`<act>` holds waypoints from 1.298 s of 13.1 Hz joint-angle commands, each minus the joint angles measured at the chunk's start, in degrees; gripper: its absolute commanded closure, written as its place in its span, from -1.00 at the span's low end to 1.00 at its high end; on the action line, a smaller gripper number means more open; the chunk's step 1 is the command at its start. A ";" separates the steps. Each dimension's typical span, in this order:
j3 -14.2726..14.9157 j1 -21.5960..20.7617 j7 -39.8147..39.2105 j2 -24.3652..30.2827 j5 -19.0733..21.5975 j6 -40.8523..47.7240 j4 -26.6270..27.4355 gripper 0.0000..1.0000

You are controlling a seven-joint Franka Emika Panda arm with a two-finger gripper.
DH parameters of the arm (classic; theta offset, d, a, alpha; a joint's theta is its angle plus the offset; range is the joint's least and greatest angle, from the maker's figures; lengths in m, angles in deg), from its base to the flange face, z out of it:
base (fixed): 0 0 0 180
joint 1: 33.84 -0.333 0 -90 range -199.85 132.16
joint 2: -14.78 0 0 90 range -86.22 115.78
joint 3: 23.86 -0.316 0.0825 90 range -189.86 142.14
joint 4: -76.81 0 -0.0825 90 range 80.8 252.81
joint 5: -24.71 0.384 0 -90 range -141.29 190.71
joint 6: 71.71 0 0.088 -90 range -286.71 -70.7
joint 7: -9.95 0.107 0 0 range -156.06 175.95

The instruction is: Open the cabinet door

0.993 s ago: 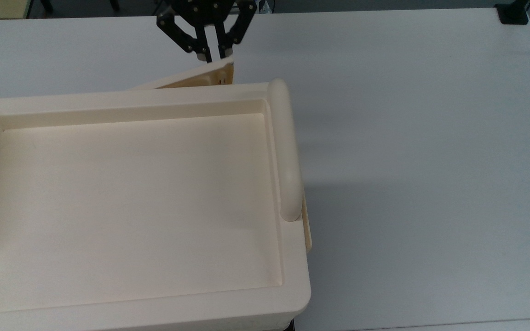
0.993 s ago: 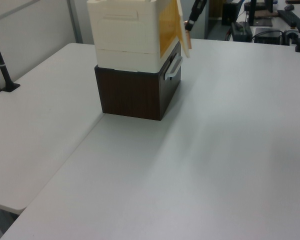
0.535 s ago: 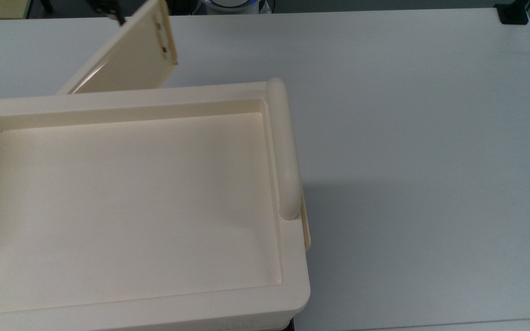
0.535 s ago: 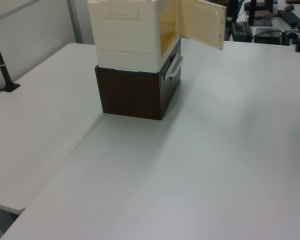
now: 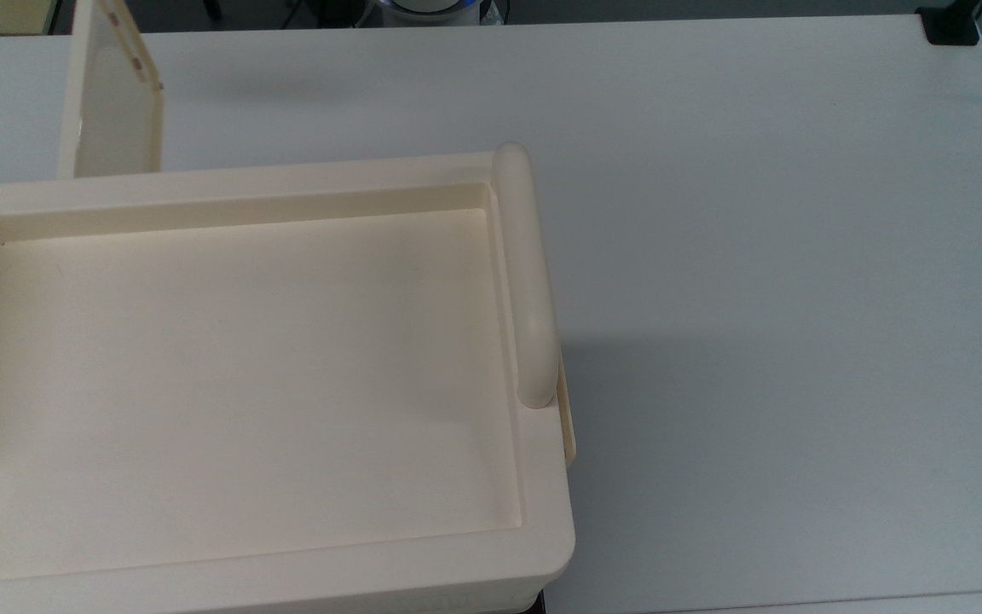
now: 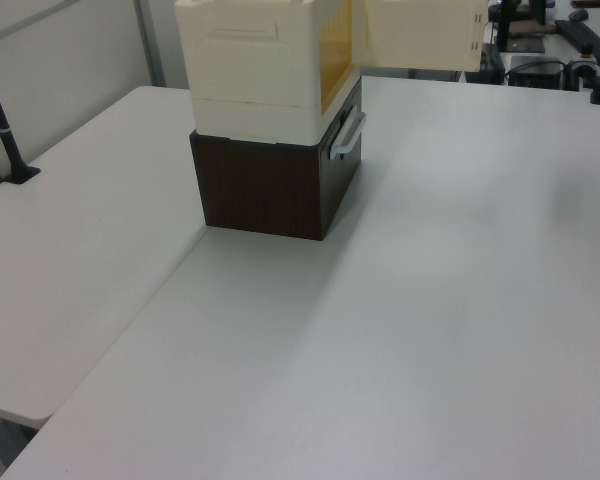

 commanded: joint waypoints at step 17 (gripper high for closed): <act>-4.46 -21.98 26.28 -3.94 -7.83 3.58 -3.20 -1.00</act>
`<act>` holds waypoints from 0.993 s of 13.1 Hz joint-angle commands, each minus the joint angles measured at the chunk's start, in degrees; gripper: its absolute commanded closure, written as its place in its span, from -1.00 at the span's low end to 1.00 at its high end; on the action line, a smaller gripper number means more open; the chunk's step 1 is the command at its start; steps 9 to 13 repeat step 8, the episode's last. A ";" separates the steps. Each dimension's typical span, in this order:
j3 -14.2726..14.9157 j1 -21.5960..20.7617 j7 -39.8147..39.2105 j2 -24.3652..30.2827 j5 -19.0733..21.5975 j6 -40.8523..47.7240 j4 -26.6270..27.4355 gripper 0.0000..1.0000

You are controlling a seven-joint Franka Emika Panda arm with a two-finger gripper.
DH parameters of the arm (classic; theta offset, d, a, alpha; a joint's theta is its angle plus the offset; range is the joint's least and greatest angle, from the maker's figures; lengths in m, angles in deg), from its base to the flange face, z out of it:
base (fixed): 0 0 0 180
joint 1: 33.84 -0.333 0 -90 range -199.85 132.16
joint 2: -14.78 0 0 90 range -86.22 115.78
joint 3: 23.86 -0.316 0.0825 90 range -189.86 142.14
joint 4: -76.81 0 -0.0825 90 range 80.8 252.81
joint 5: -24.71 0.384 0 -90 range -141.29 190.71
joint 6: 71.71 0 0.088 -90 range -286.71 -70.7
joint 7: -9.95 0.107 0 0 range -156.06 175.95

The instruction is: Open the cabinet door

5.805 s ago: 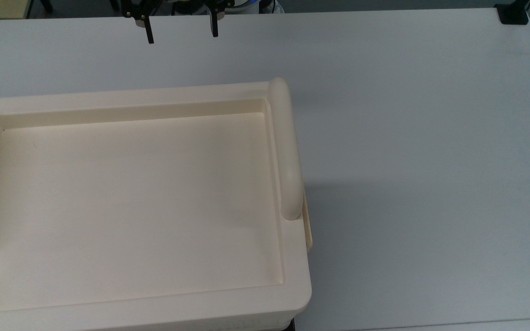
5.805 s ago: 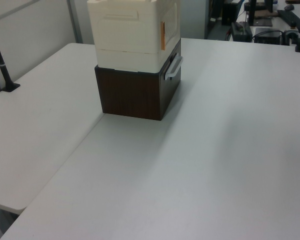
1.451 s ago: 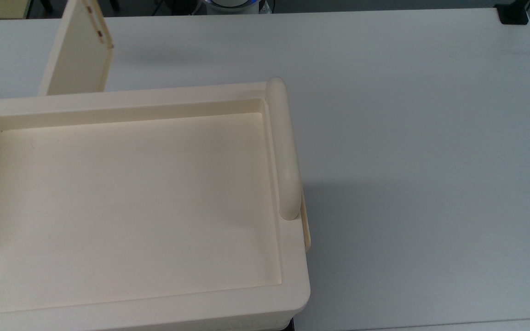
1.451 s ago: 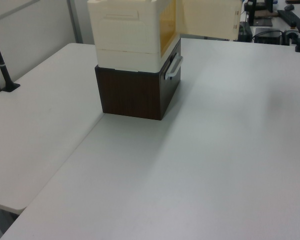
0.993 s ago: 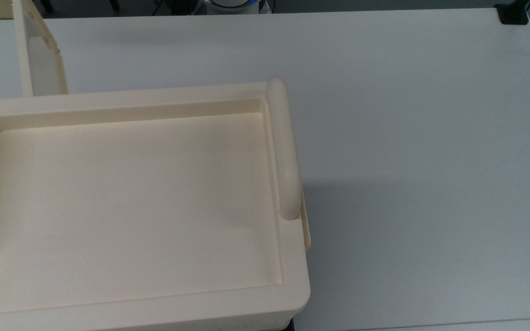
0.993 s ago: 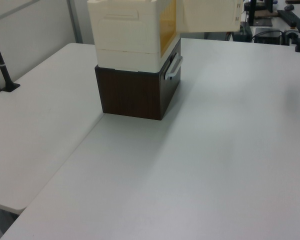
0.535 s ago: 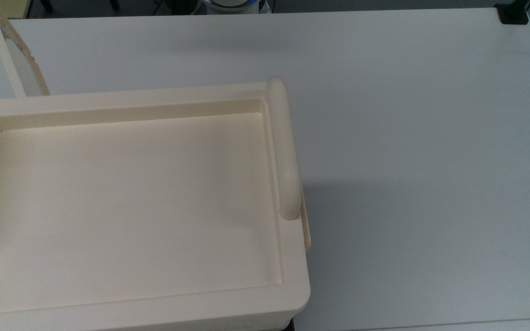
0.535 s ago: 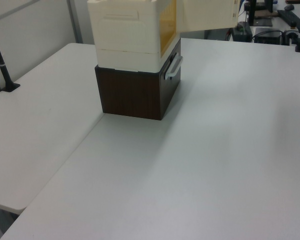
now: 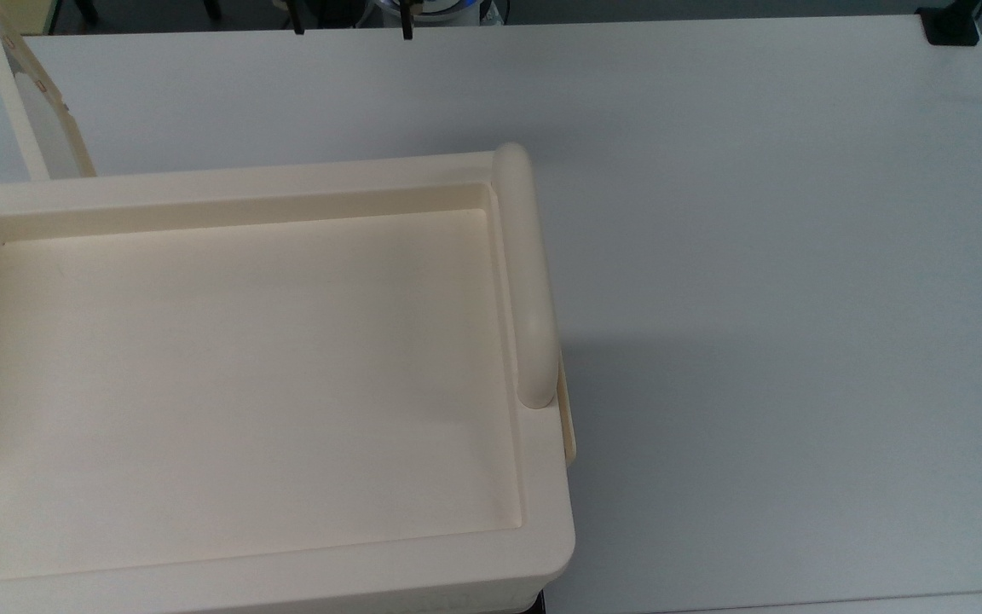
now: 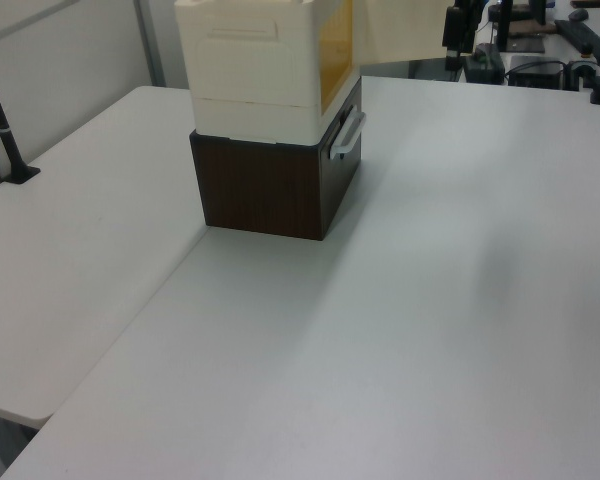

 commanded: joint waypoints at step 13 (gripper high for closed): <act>-1.48 2.83 -3.67 1.79 -0.84 -0.04 -0.63 -1.00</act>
